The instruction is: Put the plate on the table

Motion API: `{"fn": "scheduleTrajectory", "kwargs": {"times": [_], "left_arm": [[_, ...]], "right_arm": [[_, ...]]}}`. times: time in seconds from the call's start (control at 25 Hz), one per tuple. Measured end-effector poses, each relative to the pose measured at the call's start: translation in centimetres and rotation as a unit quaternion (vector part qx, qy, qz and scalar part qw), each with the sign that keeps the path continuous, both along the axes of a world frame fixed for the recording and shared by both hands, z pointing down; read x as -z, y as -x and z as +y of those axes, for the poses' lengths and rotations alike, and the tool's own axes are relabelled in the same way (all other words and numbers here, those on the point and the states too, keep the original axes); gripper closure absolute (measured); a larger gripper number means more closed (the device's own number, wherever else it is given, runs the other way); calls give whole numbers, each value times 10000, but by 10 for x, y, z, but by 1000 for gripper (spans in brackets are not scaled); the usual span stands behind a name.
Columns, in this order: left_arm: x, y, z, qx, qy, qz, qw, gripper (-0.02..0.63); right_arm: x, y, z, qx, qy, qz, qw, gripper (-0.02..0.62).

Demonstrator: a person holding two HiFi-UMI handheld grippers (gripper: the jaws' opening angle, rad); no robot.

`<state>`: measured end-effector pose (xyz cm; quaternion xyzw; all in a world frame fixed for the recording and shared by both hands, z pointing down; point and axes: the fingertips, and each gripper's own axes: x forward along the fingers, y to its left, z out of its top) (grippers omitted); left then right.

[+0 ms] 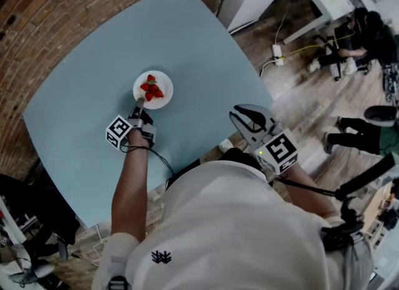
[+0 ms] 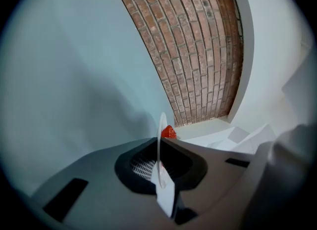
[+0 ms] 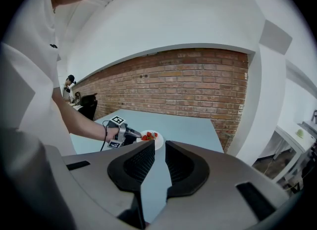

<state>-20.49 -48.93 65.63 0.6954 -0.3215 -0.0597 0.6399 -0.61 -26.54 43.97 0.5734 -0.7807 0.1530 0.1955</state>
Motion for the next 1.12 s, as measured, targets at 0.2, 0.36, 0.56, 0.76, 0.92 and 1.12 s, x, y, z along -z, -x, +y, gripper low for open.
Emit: {"fn": "scheduleTrajectory", "kwargs": {"times": [0.2,0.36,0.56,0.76,0.92,1.12], "left_arm": [[-11,-21,-5,-122,28,51,9999,594],[-16,-29,-6,-170,95,64,9998,594],[-25,-29,-7,-194,189,-46,9996,594],[-28,-33,-6,-278,190,-182,9993,594],[-33,-33,-5,-376,230,-463,9980,594],[-37,-35,-5,-547,174,-807,9951,588]], "right_arm": [[0,-8,7,-162,113,14,9998,538],[-2,-8,6,-195,213,24,9996,538],[-5,-9,8,-254,294,67,9992,538],[-8,-10,12,-346,360,89,9987,538],[-7,-5,10,-322,356,109,9988,538],[-7,-4,12,-321,333,103,9989,538]]}}
